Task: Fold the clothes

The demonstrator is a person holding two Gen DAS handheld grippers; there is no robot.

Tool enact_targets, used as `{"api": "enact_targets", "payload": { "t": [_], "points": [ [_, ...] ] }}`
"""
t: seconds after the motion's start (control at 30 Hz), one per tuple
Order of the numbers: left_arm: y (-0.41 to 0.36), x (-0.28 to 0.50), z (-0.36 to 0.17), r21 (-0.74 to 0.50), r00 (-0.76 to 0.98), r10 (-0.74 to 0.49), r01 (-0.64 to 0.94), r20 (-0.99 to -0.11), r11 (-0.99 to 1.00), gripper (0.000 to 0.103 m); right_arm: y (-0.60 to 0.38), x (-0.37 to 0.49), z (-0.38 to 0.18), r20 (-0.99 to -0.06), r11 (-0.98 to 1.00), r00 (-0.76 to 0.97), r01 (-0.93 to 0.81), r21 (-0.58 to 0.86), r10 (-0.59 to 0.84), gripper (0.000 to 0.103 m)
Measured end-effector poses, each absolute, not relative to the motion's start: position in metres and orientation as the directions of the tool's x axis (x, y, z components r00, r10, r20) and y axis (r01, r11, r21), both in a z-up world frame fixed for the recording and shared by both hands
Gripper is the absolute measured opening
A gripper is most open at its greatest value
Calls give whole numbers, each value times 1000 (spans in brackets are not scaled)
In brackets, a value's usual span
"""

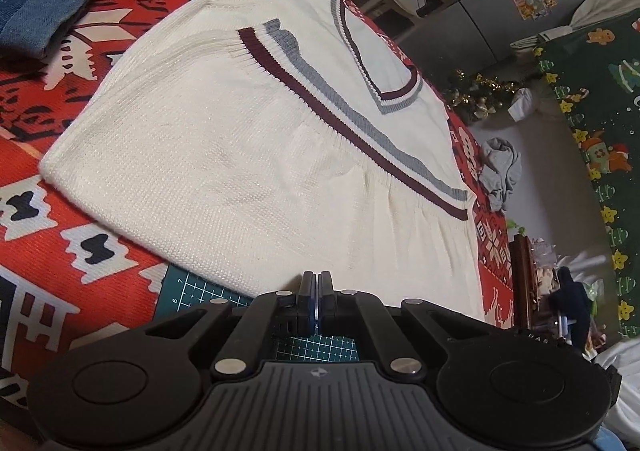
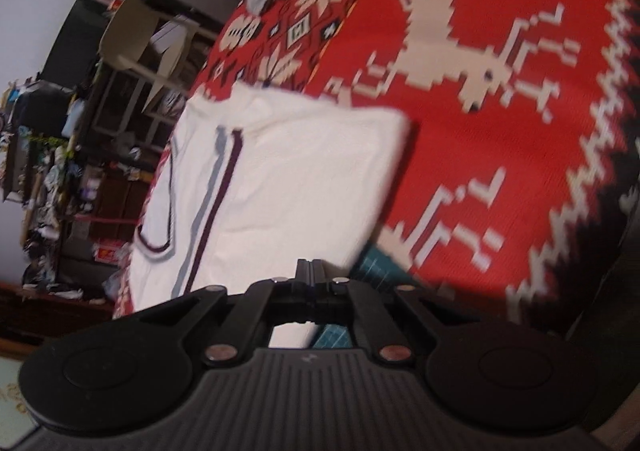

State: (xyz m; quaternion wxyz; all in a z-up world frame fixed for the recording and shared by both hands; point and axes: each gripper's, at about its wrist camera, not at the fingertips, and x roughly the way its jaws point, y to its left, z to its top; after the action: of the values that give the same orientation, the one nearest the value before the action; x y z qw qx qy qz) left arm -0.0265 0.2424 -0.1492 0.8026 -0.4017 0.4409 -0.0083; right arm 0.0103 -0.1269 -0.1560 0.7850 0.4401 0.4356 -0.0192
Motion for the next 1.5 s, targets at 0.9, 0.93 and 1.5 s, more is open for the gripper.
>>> {"api": "enact_targets", "payload": {
  "t": [0.9, 0.93, 1.5],
  "points": [
    [247, -26, -150, -665, 620, -366, -357, -694, 656, 0, -138, 36, -135, -776, 735, 514, 354, 579, 364, 7],
    [247, -25, -150, -664, 620, -365, -356, -694, 658, 0, -137, 35, -134, -772, 736, 515, 343, 583, 372, 7],
    [249, -26, -151, -670, 616, -374, -361, -694, 649, 0, -170, 33, -139, -801, 648, 548, 525, 552, 239, 7]
  ]
}}
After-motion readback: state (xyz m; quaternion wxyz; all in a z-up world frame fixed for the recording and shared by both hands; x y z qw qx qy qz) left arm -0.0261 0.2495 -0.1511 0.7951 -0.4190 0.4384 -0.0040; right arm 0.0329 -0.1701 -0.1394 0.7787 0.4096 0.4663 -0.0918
